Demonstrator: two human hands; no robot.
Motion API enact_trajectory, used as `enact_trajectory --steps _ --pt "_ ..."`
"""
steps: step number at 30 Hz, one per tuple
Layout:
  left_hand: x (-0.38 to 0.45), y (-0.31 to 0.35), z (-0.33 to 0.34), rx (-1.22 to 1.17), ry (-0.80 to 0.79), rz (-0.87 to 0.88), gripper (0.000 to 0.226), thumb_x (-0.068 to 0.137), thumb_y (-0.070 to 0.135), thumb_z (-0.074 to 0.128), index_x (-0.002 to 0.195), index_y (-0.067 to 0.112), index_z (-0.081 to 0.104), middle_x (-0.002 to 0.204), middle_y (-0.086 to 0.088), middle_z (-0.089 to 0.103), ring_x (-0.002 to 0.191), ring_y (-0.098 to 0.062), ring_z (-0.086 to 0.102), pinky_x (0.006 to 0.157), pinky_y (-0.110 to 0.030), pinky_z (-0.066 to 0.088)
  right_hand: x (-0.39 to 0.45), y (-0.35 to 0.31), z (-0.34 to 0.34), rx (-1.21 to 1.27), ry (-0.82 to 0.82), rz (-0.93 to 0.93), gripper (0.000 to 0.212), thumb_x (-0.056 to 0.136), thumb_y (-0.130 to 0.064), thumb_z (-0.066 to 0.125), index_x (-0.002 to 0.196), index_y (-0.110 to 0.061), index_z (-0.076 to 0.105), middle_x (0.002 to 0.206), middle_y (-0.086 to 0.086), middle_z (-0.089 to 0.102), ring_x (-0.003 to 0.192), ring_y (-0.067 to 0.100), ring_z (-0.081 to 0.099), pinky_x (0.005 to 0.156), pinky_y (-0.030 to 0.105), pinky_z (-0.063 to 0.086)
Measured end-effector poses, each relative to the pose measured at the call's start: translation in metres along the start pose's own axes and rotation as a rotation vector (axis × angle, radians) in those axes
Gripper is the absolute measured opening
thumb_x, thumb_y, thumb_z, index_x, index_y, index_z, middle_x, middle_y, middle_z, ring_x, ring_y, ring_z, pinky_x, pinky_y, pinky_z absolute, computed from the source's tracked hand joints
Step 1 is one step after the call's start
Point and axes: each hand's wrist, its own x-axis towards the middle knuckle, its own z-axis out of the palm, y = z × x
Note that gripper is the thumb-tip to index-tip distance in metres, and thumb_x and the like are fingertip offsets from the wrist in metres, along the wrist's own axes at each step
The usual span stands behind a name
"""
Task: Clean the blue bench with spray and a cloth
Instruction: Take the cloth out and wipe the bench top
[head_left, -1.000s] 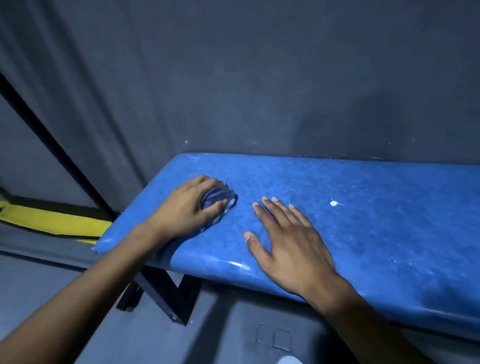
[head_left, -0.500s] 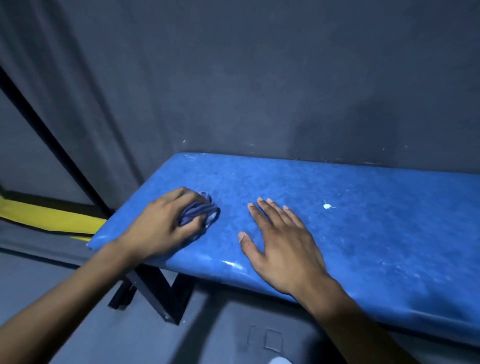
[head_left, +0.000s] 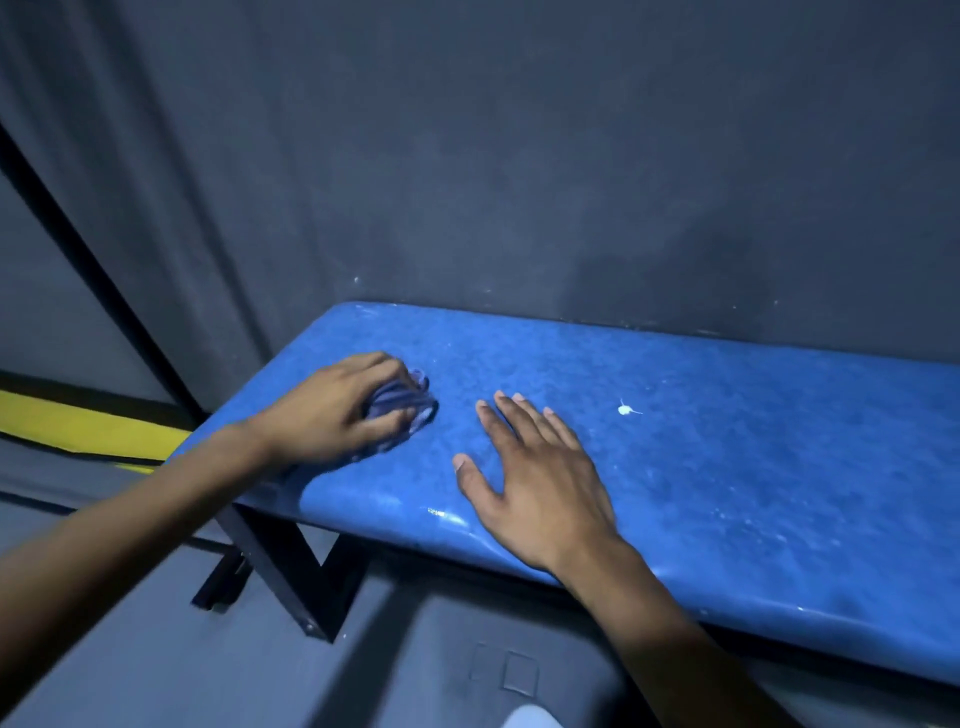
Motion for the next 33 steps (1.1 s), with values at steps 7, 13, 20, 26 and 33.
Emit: enact_trajectory --steps 7,13,20,26,33 --pt "0.108 0.014 0.049 0.056 0.247 -0.519 0.037 0.095 0.042 0.057 0.113 0.009 0.056 0.117 -0.023 0.059 0.114 -0.045 0.058 0.091 -0.049 0.048 0.0 0.0 -0.002 0.013 0.0 0.005 0.078 0.094 -0.066 0.021 0.159 -0.025 0.032 0.169 -0.003 0.024 0.156 0.012 0.013 0.127 0.036 0.005" --pt "0.06 0.028 0.037 -0.05 0.178 -0.315 0.063 0.079 0.069 0.041 0.108 0.017 0.061 0.103 -0.01 0.064 0.099 -0.035 0.063 0.077 -0.036 0.04 -0.001 0.001 -0.004 0.035 -0.017 0.016 0.072 0.096 -0.064 0.034 0.156 -0.024 0.038 0.166 -0.001 0.03 0.155 0.013 0.019 0.127 0.036 0.006" --pt "0.003 0.055 0.021 -0.091 0.275 -0.283 0.045 0.081 0.066 0.047 0.096 0.028 0.064 0.091 0.005 0.062 0.091 -0.025 0.064 0.073 -0.034 0.039 -0.041 0.005 -0.044 0.085 0.034 -0.036 0.06 0.098 -0.051 0.042 0.145 -0.016 0.054 0.154 0.004 0.051 0.149 0.02 0.036 0.126 0.035 0.011" --pt "0.056 0.121 0.015 -0.382 0.412 -0.3 0.023 0.096 0.053 0.064 0.098 0.03 0.063 0.098 0.007 0.071 0.093 -0.023 0.07 0.08 -0.041 0.057 -0.103 0.108 -0.087 -0.129 0.025 0.109 0.077 0.093 -0.07 0.029 0.15 -0.022 0.049 0.159 0.004 0.044 0.151 0.021 0.032 0.126 0.038 0.015" --pt "0.155 0.196 0.082 -0.171 0.094 -0.046 0.062 0.087 0.067 0.033 0.127 0.032 0.064 0.125 -0.002 0.064 0.121 -0.026 0.06 0.104 -0.039 0.046 -0.116 0.136 -0.089 -0.119 0.016 0.188 0.084 0.09 -0.077 0.017 0.159 -0.032 0.028 0.169 -0.005 0.022 0.156 0.012 0.012 0.128 0.037 0.005"
